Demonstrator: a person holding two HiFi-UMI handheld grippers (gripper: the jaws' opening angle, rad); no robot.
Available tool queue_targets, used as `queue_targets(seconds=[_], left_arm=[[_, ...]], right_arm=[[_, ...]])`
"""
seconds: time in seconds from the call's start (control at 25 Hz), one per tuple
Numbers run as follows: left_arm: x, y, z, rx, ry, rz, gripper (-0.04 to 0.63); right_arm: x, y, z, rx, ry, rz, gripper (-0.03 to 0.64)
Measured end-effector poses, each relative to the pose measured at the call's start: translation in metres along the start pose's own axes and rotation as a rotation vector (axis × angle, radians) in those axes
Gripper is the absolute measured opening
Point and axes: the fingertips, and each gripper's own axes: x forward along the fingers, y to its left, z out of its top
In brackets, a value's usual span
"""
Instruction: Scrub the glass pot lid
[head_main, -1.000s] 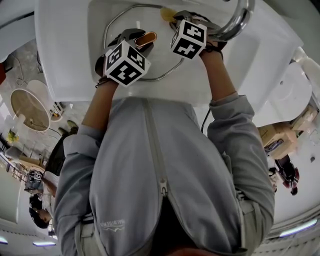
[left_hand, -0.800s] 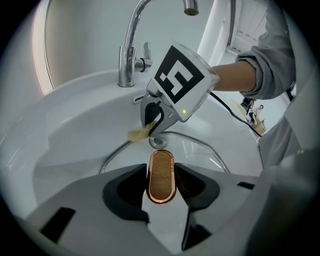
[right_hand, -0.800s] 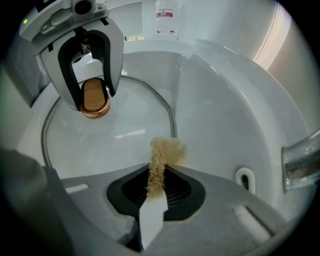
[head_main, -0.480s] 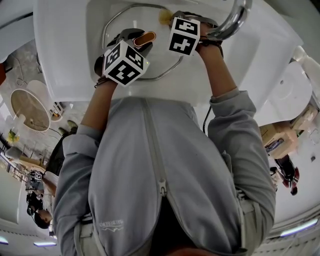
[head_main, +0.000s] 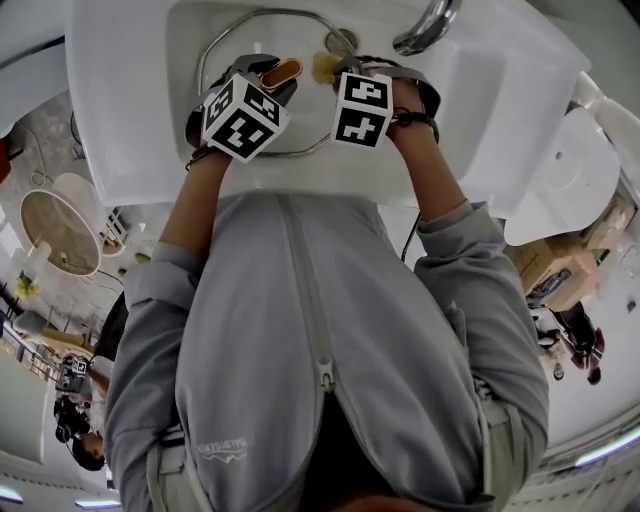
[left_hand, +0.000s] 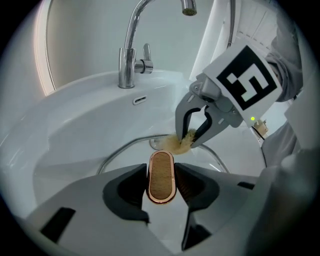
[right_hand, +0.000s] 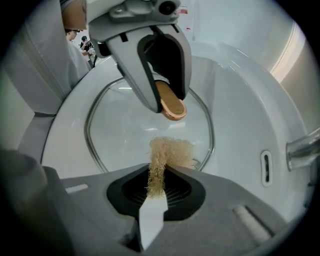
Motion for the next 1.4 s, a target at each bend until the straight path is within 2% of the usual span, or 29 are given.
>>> queue_targets(seconds=[0.48,0.8,0.92,1.0,1.12,1.28,1.4], left_arm=[[0.004,-0.001,0.008,0.017,-0.010,0.027,0.170],[0.004,0.000,0.008,-0.007,-0.031,0.043,0.170],[0.002,-0.004,0.004,0.046,-0.002,0.080,0.172],[-0.004,-0.010,0.002,0.093,0.013,0.089,0.172],[-0.021,-0.017,0.001,0.113,-0.006,0.088,0.192],[-0.055,-0.018,-0.001,0.122,-0.064,0.137,0.192],[-0.084,-0.020,0.002,0.095,-0.138,0.183,0.192]], right_arm=[[-0.009,0.074,-0.004,0.014,0.004,0.037,0.048],[-0.016,0.111,0.003,0.000,0.030,0.043,0.046],[-0.024,0.120,0.006,0.036,0.015,0.031,0.048],[-0.033,0.122,0.008,0.065,0.002,0.008,0.047],[-0.048,0.122,0.012,0.116,-0.018,-0.041,0.048],[-0.070,0.116,0.020,0.180,-0.054,-0.133,0.048],[-0.092,0.107,0.027,0.223,-0.083,-0.240,0.048]])
